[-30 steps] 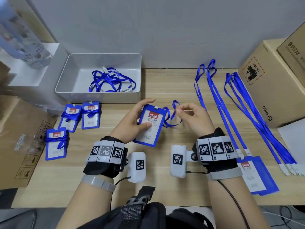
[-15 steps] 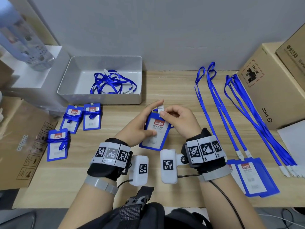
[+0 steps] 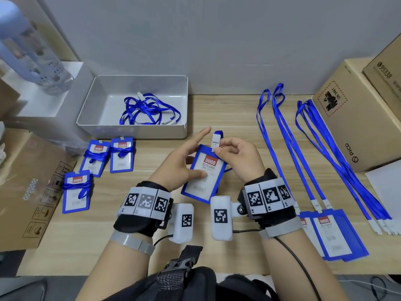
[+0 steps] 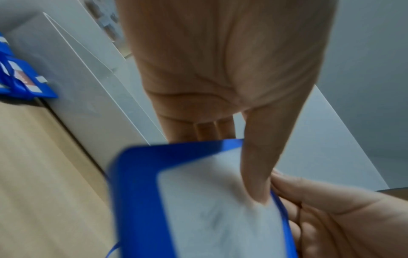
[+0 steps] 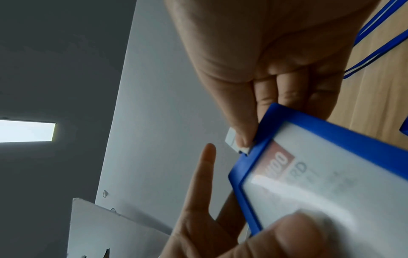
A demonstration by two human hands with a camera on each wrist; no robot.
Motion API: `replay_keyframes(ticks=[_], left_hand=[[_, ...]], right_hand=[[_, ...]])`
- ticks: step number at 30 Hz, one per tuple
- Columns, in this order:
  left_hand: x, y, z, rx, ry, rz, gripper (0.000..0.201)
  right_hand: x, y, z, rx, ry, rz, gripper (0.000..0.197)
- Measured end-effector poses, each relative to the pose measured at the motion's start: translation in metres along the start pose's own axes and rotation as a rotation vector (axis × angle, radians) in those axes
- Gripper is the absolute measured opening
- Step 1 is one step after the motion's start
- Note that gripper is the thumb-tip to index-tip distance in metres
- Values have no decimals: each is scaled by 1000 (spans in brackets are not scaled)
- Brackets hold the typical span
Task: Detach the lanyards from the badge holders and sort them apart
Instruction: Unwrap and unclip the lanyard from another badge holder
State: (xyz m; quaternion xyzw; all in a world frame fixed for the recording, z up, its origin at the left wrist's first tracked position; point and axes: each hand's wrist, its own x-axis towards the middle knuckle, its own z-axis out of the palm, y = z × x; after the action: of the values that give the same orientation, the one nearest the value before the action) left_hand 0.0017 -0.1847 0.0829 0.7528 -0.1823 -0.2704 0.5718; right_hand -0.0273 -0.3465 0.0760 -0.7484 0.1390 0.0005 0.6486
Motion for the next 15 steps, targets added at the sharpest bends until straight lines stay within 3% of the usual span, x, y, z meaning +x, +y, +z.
replay_keyframes(ticks=[3,9,15], left_hand=[[1,1,2,-3,-36,38,91],[3,0,5,-48,-41,64,91],[8,3,4,-78,-21,68,90]], right_hand=[[-1,-2,2,-17,-20,-2,10],[-3,-2,4,-44,67,-74,32],[-7,-9,5,-221,72,-207,17]])
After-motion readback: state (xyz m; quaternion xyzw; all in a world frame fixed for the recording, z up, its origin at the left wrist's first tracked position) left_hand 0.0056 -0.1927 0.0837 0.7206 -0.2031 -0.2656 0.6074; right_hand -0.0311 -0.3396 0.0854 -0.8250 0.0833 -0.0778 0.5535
